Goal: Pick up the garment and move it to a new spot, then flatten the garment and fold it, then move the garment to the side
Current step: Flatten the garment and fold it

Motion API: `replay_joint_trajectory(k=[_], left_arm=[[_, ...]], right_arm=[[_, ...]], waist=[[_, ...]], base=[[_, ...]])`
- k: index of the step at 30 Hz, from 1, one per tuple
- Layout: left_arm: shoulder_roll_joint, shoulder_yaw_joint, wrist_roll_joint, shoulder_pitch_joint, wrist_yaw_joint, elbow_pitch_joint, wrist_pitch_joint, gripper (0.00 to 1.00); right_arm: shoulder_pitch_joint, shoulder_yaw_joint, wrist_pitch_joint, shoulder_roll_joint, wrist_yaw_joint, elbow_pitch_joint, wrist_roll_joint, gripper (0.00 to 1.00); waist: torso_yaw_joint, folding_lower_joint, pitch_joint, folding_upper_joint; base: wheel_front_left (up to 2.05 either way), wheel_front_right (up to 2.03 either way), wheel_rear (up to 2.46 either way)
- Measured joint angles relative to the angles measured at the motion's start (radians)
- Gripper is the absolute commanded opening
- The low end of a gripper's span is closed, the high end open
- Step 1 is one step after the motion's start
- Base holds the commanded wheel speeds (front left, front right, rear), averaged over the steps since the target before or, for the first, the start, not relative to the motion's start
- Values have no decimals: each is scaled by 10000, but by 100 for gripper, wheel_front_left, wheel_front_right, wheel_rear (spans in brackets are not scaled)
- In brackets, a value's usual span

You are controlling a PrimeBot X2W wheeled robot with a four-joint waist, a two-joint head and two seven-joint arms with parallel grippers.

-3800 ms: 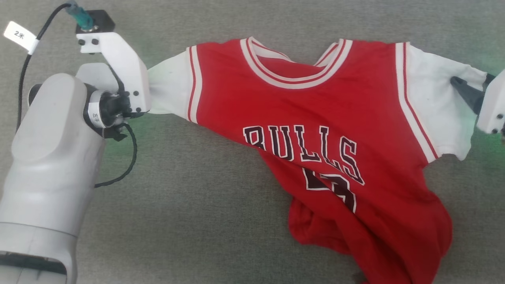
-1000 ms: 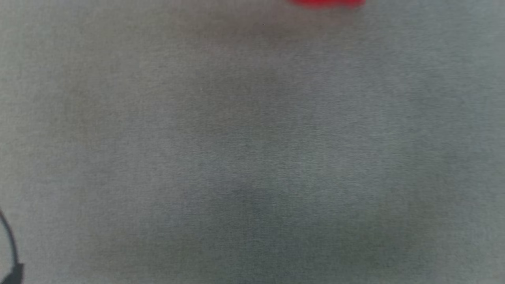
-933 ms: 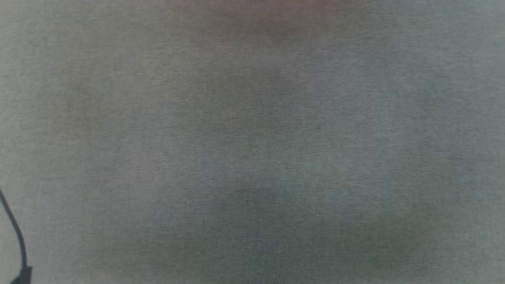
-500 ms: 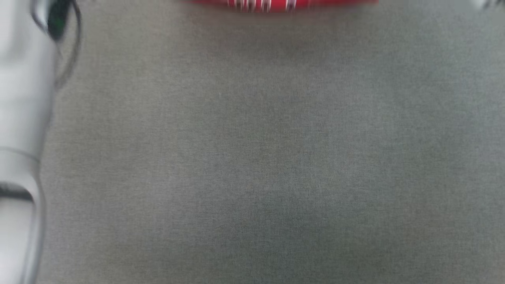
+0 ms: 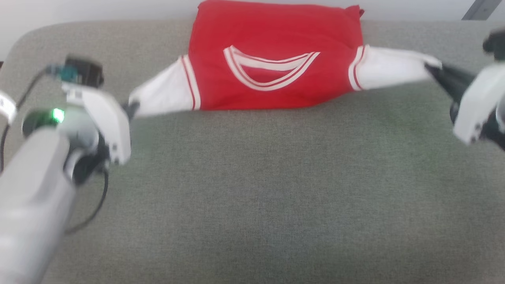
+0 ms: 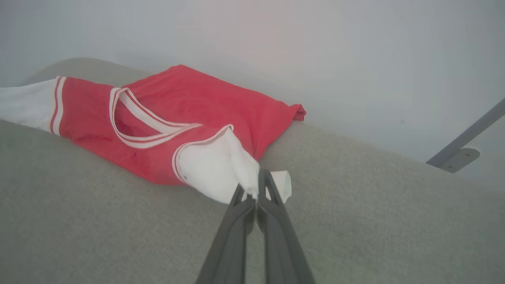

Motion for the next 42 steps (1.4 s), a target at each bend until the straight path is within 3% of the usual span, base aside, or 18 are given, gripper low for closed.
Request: replay_joint_trajectory(k=[3, 11, 20, 24, 28, 35, 36, 38, 39, 42], left_arm=[[587, -8, -144, 1293, 339, -1427, 339, 0], [1998, 324, -548, 4673, 2174, -4853, 859, 0], [2522, 694, -1237, 7143, 3682, -6719, 1114, 0], [2591, 782, -1478, 7784, 4059, -7101, 1233, 0], [2569, 800, -1486, 7965, 4161, -7344, 1152, 0], [2201, 594, -1379, 7845, 4096, -7260, 943, 0], [2130, 552, -1335, 7785, 4065, -7221, 920, 0], [1981, 466, -1294, 7592, 3986, -7137, 848, 0], [1904, 420, -1241, 7518, 3967, -7081, 830, 0], [1730, 320, -1183, 7376, 3864, -6970, 681, 0]], right_arm=[[816, -4, 132, -431, 0, -648, 278, 0], [2892, 75, 759, -1620, 0, -2063, 907, 0], [4971, 297, 1684, -2566, 2, -3214, 1847, 0], [5733, 359, 1962, -2830, 2, -3549, 2251, 0], [6110, 205, 1814, -2786, 2, -3501, 2230, 0], [6245, -90, 1246, -1766, 25, -2219, 1651, 0], [6227, -98, 1172, -1609, 73, -2034, 1484, 34], [6156, -71, 1191, -1413, 98, -1762, 1262, 63], [6124, -86, 1210, -1331, 100, -1662, 1212, 100], [6052, -184, 1279, -1244, 142, -1716, 1087, 100]], waist=[[-21, 0, -147, 0], [-92, 0, -322, 0], [-123, 0, -295, 0], [-139, 0, -232, 0], [-124, 0, -130, 0], [-44, 0, 11, 0], [-29, 0, 24, 0], [21, 0, 34, 0], [43, 0, 29, 0], [111, 0, 13, 1]], base=[[0, 0, 0], [0, 0, 0], [0, 0, 0], [0, 0, 0], [0, 0, 0], [0, 0, 0], [0, 0, 0], [0, 0, 0], [0, 0, 0], [0, 0, 0]])
